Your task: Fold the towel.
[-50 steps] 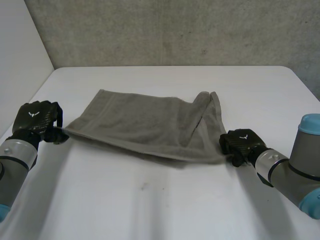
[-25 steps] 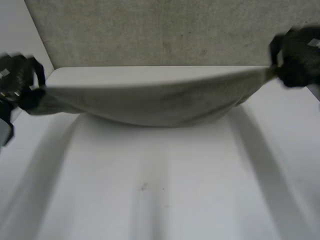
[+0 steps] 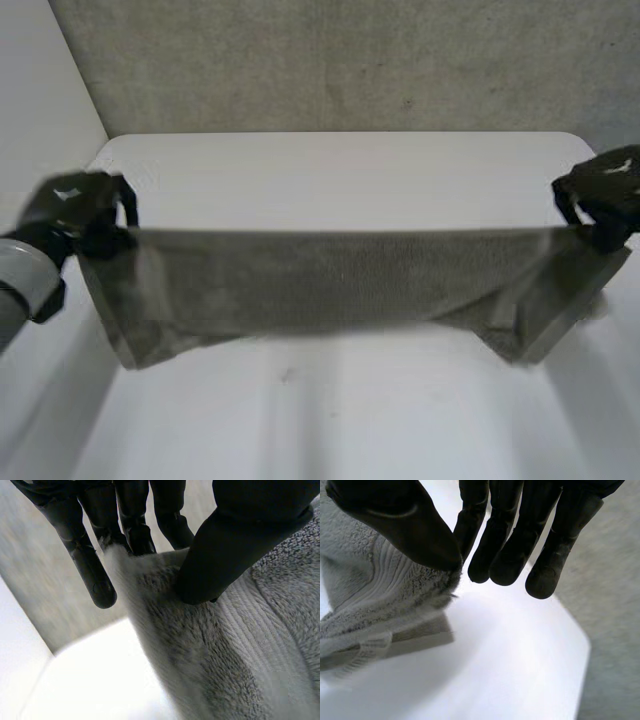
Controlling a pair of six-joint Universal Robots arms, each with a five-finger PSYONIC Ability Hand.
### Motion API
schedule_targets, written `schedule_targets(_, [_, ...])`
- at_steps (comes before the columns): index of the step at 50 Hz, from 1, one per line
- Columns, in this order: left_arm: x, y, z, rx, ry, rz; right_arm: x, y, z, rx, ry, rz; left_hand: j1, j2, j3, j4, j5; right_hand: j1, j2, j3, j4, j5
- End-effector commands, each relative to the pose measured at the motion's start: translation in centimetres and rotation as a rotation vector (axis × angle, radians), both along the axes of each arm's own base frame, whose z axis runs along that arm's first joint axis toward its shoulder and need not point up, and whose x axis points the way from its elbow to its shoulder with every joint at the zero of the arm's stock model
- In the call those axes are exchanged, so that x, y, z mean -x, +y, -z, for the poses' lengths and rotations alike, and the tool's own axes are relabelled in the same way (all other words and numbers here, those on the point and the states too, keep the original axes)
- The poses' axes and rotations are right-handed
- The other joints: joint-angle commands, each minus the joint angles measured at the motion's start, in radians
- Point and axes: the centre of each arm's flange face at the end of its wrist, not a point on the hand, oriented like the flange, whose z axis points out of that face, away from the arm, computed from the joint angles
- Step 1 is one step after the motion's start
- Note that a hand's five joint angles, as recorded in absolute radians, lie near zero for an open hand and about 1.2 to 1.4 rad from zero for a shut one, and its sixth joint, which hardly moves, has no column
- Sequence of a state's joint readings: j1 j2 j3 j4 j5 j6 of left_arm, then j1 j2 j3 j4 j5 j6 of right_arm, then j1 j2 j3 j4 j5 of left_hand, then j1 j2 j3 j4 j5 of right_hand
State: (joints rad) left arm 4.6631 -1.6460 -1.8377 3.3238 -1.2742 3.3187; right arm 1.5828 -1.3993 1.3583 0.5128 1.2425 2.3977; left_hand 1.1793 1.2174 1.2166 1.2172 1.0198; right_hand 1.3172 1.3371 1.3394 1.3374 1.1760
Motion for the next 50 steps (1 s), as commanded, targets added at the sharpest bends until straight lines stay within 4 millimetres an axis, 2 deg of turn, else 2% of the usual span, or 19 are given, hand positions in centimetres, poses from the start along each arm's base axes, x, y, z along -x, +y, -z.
schedule_targets(1, [2.5, -3.4, 3.6, -0.050, -0.094, 0.080, -2.2, -3.3, 3.7, -0.039, 0.007, -0.027, 0.217, 0.179, 0.180, 0.179, 0.202, 0.079, 0.059, 0.057, 0.059, 0.046])
schedule_targets(7, [3.4, -6.6, -0.8, 0.109, -0.053, 0.065, -4.4, -6.5, 1.7, 0.141, 0.009, -0.020, 0.217, 0.179, 0.180, 0.179, 0.202, 0.079, 0.059, 0.057, 0.059, 0.046])
schedule_targets(9, [4.7, -7.8, -6.3, 0.273, 0.044, 0.053, -6.2, -8.1, -3.1, 0.364, -0.077, -0.004, 0.217, 0.179, 0.180, 0.179, 0.202, 0.079, 0.059, 0.057, 0.059, 0.046])
schedule_targets(10, [4.7, -7.8, -6.4, 0.274, 0.044, 0.053, -6.2, -8.1, -3.1, 0.366, -0.078, -0.004, 0.217, 0.179, 0.180, 0.179, 0.202, 0.079, 0.059, 0.057, 0.059, 0.046])
schedule_targets(12, [4.8, -8.2, -13.2, 0.469, 0.185, 0.021, -7.4, -8.7, -8.5, 0.600, -0.280, -0.005, 0.217, 0.179, 0.180, 0.179, 0.202, 0.079, 0.059, 0.057, 0.059, 0.046])
schedule_targets(13, [4.8, -8.2, -13.2, 0.470, 0.185, 0.021, -7.5, -8.7, -8.5, 0.601, -0.281, -0.005, 0.217, 0.179, 0.180, 0.179, 0.202, 0.079, 0.059, 0.057, 0.059, 0.046])
schedule_targets(14, [4.5, -8.1, -16.0, 0.554, 0.254, 0.006, -7.5, -8.5, -10.7, 0.691, -0.373, -0.017, 0.217, 0.179, 0.180, 0.179, 0.202, 0.079, 0.059, 0.057, 0.059, 0.046])
schedule_targets(15, [4.5, -8.1, -16.0, 0.554, 0.254, 0.006, -7.3, -8.0, -13.0, 0.772, -0.455, -0.031, 0.217, 0.179, 0.180, 0.179, 0.202, 0.079, 0.059, 0.057, 0.059, 0.046])
schedule_targets(17, [4.0, -7.9, -19.5, 0.677, 0.362, -0.007, -7.2, -7.5, -14.4, 0.823, -0.512, -0.039, 0.217, 0.179, 0.180, 0.179, 0.202, 0.079, 0.059, 0.057, 0.059, 0.046])
schedule_targets(21, [3.7, -8.1, -20.8, 0.746, 0.421, -0.016, -7.2, -7.4, -14.1, 0.802, -0.513, -0.044, 0.217, 0.179, 0.180, 0.179, 0.202, 0.079, 0.059, 0.057, 0.059, 0.046])
schedule_targets(26, [3.8, -8.9, -18.4, 0.680, 0.405, -0.022, -7.5, -7.7, -10.2, 0.609, -0.416, -0.027, 0.217, 0.179, 0.180, 0.179, 0.202, 0.079, 0.059, 0.057, 0.059, 0.046])
schedule_targets(31, [2.7, -10.0, -9.6, 0.438, 0.336, -0.072, -8.0, -7.8, -2.9, 0.366, -0.234, -0.058, 0.217, 0.179, 0.180, 0.179, 0.202, 0.079, 0.059, 0.057, 0.059, 0.046])
schedule_targets(32, [2.7, -10.0, -9.6, 0.437, 0.336, -0.072, -8.0, -7.8, -2.9, 0.365, -0.233, -0.059, 0.217, 0.179, 0.180, 0.179, 0.202, 0.079, 0.059, 0.057, 0.059, 0.046])
schedule_targets(34, [2.8, -9.4, -4.7, 0.304, 0.308, -0.070, -8.3, -7.2, 0.9, 0.278, -0.170, -0.115, 0.217, 0.179, 0.180, 0.179, 0.202, 0.079, 0.059, 0.057, 0.059, 0.046])
schedule_targets(35, [2.8, -9.4, -4.6, 0.304, 0.308, -0.070, -8.3, -7.2, 0.9, 0.277, -0.170, -0.115, 0.217, 0.179, 0.180, 0.179, 0.202, 0.079, 0.059, 0.057, 0.059, 0.046])
schedule_targets(37, [2.7, -8.7, -0.3, 0.212, 0.283, -0.059, -8.5, -6.6, 5.3, 0.184, -0.117, -0.157, 0.217, 0.179, 0.180, 0.179, 0.202, 0.079, 0.059, 0.057, 0.059, 0.046])
schedule_targets(38, [2.7, -8.7, -0.3, 0.212, 0.283, -0.059, -8.5, -6.6, 5.3, 0.183, -0.117, -0.157, 0.217, 0.179, 0.180, 0.179, 0.202, 0.079, 0.059, 0.057, 0.059, 0.046])
schedule_targets(43, [2.3, -6.6, 7.1, 0.067, 0.206, -0.065, -8.2, -4.5, 13.1, 0.022, -0.010, -0.184, 0.217, 0.179, 0.180, 0.179, 0.202, 0.079, 0.059, 0.057, 0.059, 0.046])
schedule_targets(50, [0.7, -4.1, 8.9, -0.006, 0.050, -0.091, -7.0, -1.9, 12.8, -0.011, 0.022, -0.178, 0.217, 0.179, 0.180, 0.179, 0.202, 0.079, 0.059, 0.057, 0.059, 0.046])
